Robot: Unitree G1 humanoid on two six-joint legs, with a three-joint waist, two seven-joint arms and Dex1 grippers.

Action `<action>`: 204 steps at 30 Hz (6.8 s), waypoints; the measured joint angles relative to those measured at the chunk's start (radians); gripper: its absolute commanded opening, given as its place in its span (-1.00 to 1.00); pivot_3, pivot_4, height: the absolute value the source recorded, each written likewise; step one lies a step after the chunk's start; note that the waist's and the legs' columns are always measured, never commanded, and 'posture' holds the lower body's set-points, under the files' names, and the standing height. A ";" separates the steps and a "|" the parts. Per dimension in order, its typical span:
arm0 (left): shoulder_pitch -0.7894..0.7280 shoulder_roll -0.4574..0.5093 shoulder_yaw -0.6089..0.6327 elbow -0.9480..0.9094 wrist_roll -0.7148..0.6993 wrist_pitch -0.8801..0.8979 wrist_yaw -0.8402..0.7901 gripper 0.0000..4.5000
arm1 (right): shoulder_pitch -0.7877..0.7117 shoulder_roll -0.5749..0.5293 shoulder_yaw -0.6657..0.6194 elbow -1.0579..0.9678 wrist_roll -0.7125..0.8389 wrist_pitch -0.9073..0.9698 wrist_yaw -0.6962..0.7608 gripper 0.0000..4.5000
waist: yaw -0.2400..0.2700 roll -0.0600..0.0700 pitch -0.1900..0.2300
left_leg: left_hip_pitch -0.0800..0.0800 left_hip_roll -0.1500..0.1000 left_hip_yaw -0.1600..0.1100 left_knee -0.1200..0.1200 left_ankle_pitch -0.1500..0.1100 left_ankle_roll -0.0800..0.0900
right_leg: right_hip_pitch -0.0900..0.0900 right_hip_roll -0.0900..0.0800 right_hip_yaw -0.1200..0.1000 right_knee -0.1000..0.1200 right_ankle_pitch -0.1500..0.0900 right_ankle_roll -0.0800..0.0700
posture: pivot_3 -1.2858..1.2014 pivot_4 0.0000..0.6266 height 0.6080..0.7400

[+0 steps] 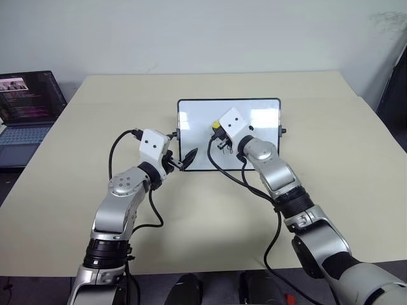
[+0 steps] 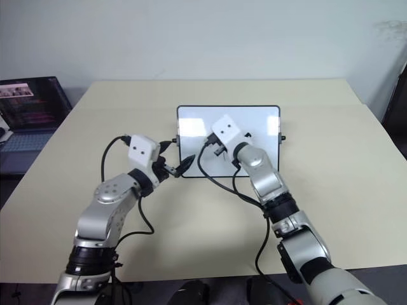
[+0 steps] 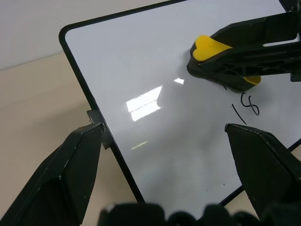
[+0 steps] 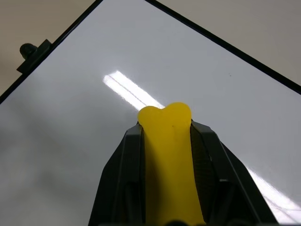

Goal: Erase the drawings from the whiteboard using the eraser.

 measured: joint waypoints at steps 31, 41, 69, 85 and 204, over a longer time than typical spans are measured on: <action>-0.006 0.002 -0.003 0.001 0.000 0.000 -0.005 1.00 | 0.131 -0.140 -0.019 -0.224 0.000 0.136 0.070 -0.56 | 0.002 0.000 0.000 | 0.002 0.000 -0.001 0.001 0.000 0.000 | 0.003 0.000 -0.001 0.000 0.000 0.000 | 0.03 -0.52 1.00; -0.028 0.002 -0.005 0.014 0.001 -0.002 -0.020 1.00 | 0.069 -0.052 -0.019 -0.281 0.030 0.175 0.074 -0.56 | -0.003 0.000 0.000 | 0.000 0.000 0.000 -0.001 0.000 0.000 | 0.000 0.000 0.000 -0.002 0.000 0.000 | 0.03 -0.52 1.00; -0.011 0.000 -0.002 0.017 0.001 -0.003 0.005 1.00 | 0.006 -0.092 0.080 0.043 -0.028 -0.154 0.139 -0.56 | -0.003 0.000 0.000 | 0.000 0.001 0.000 0.000 0.000 0.000 | 0.000 0.000 0.000 0.000 0.000 0.000 | 0.03 -0.52 1.00; -0.024 0.000 -0.003 0.028 0.001 -0.003 0.000 1.00 | 0.047 -0.181 0.071 -0.016 -0.028 -0.152 0.159 -0.56 | 0.002 0.000 0.000 | 0.000 0.000 0.000 0.000 0.000 0.000 | 0.001 0.000 -0.001 0.000 0.000 0.000 | 0.03 -0.52 1.00; 0.168 0.080 -0.023 -0.207 -0.083 0.130 -0.130 1.00 | 0.280 -0.189 -0.220 -0.633 0.175 0.716 0.072 -0.56 | 0.000 0.000 0.001 | -0.001 0.001 0.000 -0.001 0.000 0.000 | 0.000 0.000 0.000 -0.004 0.000 0.000 | 0.03 -0.52 1.00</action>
